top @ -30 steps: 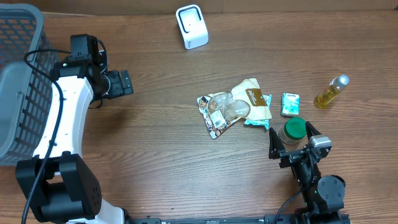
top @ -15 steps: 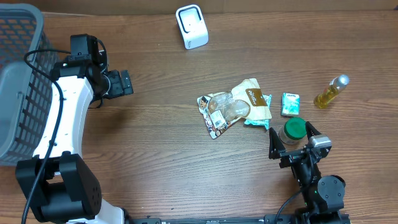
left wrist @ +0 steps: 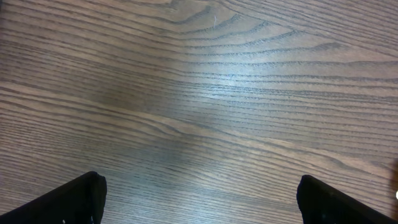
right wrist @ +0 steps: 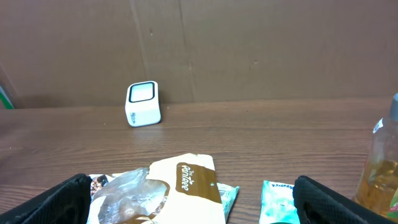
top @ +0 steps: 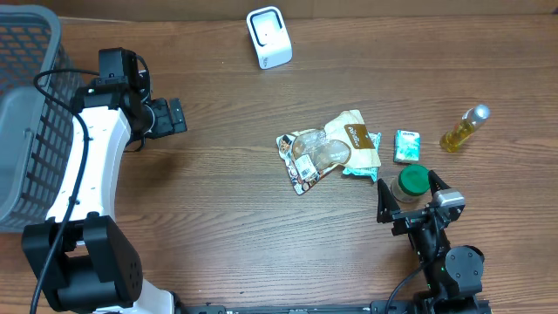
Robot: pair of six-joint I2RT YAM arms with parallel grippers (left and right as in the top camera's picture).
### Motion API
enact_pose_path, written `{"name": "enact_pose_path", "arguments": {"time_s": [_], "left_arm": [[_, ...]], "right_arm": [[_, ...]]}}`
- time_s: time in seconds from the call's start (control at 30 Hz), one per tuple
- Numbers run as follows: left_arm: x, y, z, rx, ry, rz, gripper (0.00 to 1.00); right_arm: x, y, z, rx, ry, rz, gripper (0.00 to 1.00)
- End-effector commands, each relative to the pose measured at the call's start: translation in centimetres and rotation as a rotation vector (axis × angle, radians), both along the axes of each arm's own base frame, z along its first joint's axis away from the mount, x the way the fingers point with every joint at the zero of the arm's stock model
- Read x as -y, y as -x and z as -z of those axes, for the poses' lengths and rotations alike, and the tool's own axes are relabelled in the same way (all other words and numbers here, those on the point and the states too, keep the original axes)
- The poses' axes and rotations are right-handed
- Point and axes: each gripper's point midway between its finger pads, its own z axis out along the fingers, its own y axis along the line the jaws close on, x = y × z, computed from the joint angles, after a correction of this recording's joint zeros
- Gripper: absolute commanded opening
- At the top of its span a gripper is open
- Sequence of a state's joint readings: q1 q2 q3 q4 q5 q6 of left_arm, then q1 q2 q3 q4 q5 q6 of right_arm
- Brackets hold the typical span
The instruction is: Scan the item barcode
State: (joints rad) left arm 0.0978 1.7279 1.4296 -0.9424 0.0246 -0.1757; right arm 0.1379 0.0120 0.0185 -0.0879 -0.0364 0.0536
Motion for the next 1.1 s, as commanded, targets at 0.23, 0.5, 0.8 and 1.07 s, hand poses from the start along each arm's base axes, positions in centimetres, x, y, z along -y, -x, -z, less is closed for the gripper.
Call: {"name": "enact_pose_path", "arguments": {"time_s": [0.23, 0.5, 0.8, 1.07], "left_arm": [[1.4, 1.8, -11.2, 0.307, -0.036, 0.043, 0.99], [1.8, 7.7, -21.8, 0.629, -0.063, 0.041, 1.0], [2.8, 11.8, -21.1, 0.578, -0.025, 0.067, 1.0], [3.1, 15.6, -12.5, 0.405, -0.004, 0.07, 1.0]], "right_arm": [[0.3, -0.1, 0.1, 0.003, -0.011, 0.014, 1.0], [0.3, -0.1, 0.1, 0.003, -0.011, 0.014, 1.0], [0.3, -0.1, 0.1, 0.003, -0.011, 0.014, 1.0], [0.3, -0.1, 0.1, 0.003, -0.011, 0.014, 1.0]]}}
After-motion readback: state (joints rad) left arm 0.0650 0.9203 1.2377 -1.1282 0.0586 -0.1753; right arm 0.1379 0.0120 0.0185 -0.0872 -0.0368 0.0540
